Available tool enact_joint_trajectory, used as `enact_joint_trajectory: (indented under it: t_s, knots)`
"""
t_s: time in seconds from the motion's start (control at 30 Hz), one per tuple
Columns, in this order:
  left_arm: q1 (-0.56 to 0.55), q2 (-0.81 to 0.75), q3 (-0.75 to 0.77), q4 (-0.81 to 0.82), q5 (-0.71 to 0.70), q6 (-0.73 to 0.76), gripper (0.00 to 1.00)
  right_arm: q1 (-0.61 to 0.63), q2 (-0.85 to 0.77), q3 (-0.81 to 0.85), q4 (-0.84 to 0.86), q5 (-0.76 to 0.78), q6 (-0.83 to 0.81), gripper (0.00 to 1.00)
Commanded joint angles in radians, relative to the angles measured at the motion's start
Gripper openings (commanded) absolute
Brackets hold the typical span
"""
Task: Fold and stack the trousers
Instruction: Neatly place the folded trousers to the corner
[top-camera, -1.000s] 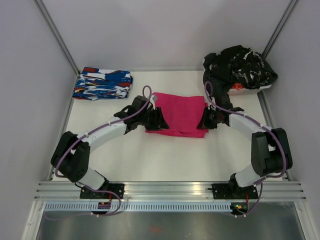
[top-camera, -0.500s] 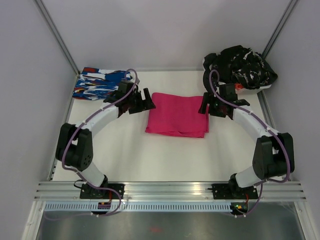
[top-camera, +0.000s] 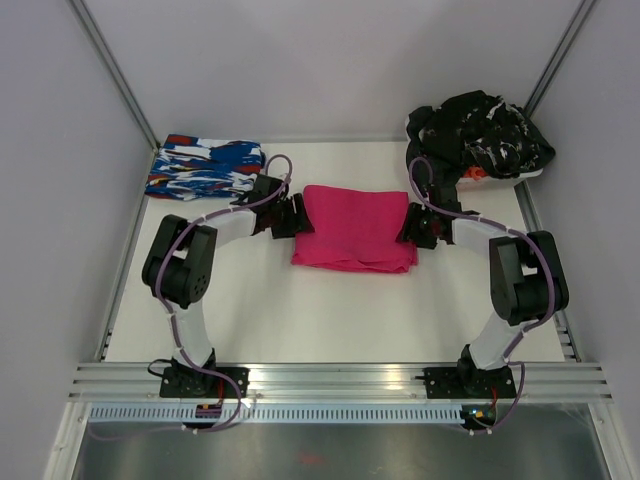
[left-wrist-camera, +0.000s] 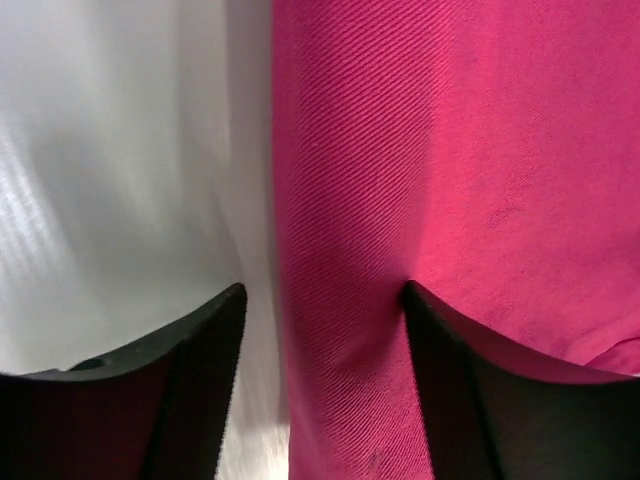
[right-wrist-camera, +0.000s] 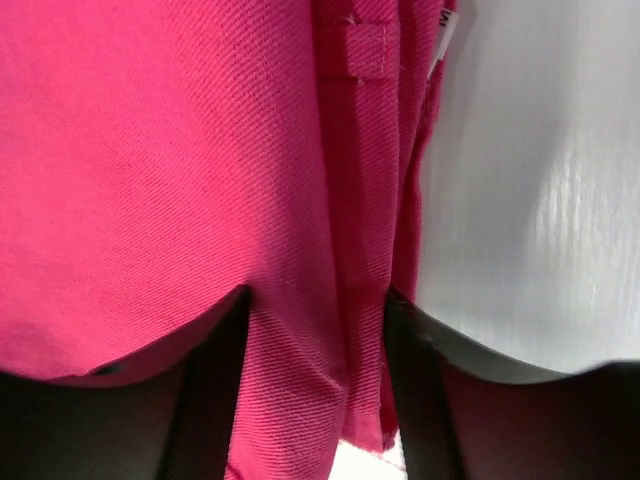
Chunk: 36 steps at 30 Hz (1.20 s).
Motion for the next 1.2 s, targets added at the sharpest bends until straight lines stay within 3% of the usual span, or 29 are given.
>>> enact_joint_trajectory:
  t_s: [0.0,0.03,0.1,0.13,0.23,0.4,0.57,0.73,0.87,1.0,1.17]
  knots:
    - [0.002,0.046,-0.006,0.105,0.057,-0.01,0.67,0.0,0.056,-0.019,0.086,-0.018,0.022,0.53]
    - [0.002,0.054,0.0,0.109,0.062,-0.012,0.54,-0.002,0.061,-0.031,0.093,-0.026,0.026,0.38]
    - [0.002,0.077,0.006,0.125,0.061,-0.007,0.41,0.0,0.069,-0.049,0.116,-0.031,0.035,0.26]
    - [0.002,0.085,0.011,0.125,0.056,-0.001,0.25,0.0,0.07,-0.051,0.124,-0.032,0.041,0.15]
    - [0.002,0.1,0.048,0.096,0.021,0.017,0.02,0.001,0.084,-0.042,0.138,-0.064,0.057,0.0]
    - [0.055,0.043,0.169,-0.024,-0.102,0.102,0.02,0.056,0.087,0.041,0.167,-0.104,0.104,0.0]
    - [0.189,-0.038,0.321,-0.067,-0.05,0.178,0.02,0.141,0.122,0.187,0.294,-0.123,0.218,0.0]
    - [0.287,-0.014,0.571,-0.176,-0.012,0.261,0.02,0.211,0.274,0.522,0.316,-0.147,0.25,0.0]
    - [0.399,0.072,0.733,-0.243,0.054,0.216,0.02,0.253,0.533,0.899,0.261,-0.19,0.275,0.0]
    - [0.502,0.112,0.781,-0.288,0.184,0.156,0.02,0.287,0.696,1.147,0.213,-0.201,0.311,0.0]
    - [0.631,0.12,0.763,-0.265,0.185,0.156,0.02,0.337,0.808,1.359,0.219,-0.179,0.322,0.0]
